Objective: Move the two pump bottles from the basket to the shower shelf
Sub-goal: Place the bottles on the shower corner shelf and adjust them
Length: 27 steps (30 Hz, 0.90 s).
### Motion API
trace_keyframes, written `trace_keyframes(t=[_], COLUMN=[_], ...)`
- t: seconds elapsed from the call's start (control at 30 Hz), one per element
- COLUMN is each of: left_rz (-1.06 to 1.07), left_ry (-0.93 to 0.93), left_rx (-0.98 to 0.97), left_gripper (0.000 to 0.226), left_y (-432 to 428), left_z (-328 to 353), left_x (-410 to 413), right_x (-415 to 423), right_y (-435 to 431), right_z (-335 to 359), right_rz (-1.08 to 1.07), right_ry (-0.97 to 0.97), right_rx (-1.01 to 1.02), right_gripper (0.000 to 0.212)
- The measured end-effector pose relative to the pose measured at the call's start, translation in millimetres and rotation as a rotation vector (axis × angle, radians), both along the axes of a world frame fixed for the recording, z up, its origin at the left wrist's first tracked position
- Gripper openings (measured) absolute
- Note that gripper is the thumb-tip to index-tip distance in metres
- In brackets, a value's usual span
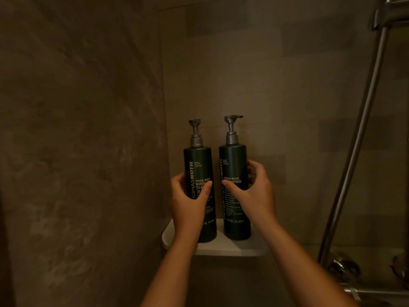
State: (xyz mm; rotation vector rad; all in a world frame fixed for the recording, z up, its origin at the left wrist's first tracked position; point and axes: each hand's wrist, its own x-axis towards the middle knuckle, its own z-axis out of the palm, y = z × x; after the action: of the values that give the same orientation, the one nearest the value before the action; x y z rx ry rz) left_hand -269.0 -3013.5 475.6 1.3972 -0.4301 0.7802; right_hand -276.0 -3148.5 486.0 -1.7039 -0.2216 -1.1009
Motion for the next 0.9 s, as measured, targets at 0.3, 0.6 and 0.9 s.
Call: trace_keyframes(t=[0.3,0.6,0.9], left_rz=[-0.031,-0.069,-0.062], left_ry=[-0.002,0.043,0.069], left_rx=[0.025,0.086,0.089], left_gripper=[0.053,0.065,0.054], left_y=[3.8,11.6,9.6], left_z=[-5.8,-24.6,-33.4], left_x=[-0.1,-3.6,2.3], right_x=[-1.3,-10.0,-5.6], right_y=[2.1,-9.9,-5.3], right_z=[-2.7,-21.4,-27.5], right_rz=[-0.016,0.159,0.158], right_ry=[0.008,0.169,0.182], right_rx=[0.006,-0.022,0.020], right_gripper=[0.062,0.070,0.058])
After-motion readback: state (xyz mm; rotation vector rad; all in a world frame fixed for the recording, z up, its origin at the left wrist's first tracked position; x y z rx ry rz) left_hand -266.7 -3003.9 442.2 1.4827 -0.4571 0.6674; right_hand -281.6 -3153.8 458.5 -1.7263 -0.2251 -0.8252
